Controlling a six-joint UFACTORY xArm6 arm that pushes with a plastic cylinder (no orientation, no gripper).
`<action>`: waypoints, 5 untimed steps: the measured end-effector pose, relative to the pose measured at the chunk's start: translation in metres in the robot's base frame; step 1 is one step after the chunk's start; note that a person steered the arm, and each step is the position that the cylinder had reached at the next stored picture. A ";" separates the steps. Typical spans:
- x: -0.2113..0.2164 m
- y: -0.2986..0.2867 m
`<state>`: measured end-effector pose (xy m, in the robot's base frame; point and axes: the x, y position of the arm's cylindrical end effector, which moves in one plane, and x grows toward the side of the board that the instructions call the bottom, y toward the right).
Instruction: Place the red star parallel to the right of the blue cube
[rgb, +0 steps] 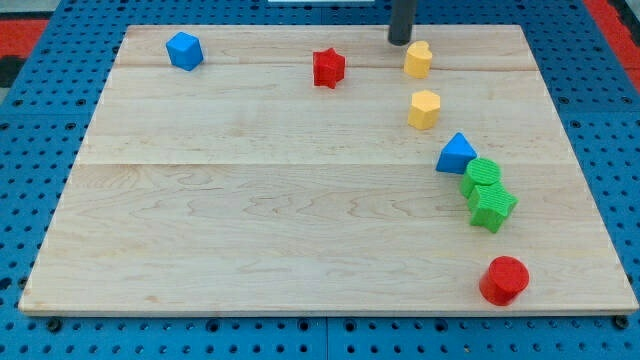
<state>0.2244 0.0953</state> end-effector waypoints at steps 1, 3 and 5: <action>0.019 -0.019; 0.060 0.048; 0.055 0.016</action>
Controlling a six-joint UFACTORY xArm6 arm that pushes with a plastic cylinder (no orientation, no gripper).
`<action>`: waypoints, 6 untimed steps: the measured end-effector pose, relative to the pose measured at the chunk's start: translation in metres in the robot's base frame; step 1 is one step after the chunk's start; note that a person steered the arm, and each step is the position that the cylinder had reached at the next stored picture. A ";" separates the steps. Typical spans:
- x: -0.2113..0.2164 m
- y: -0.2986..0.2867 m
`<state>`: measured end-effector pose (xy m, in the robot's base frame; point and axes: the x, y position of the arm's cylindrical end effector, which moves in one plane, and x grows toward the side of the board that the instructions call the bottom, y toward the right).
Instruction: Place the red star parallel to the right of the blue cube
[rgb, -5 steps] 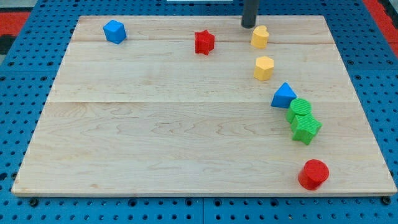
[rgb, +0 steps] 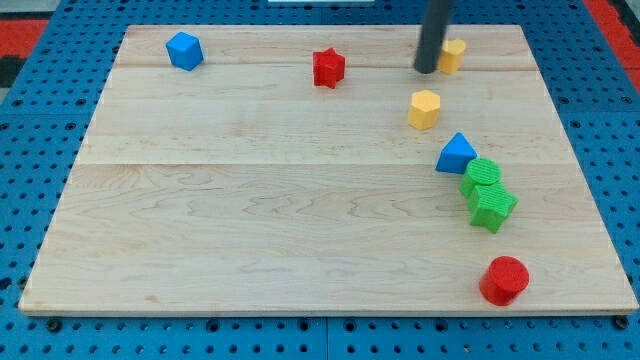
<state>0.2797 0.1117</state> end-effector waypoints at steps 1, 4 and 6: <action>0.005 -0.080; 0.058 -0.143; 0.024 -0.174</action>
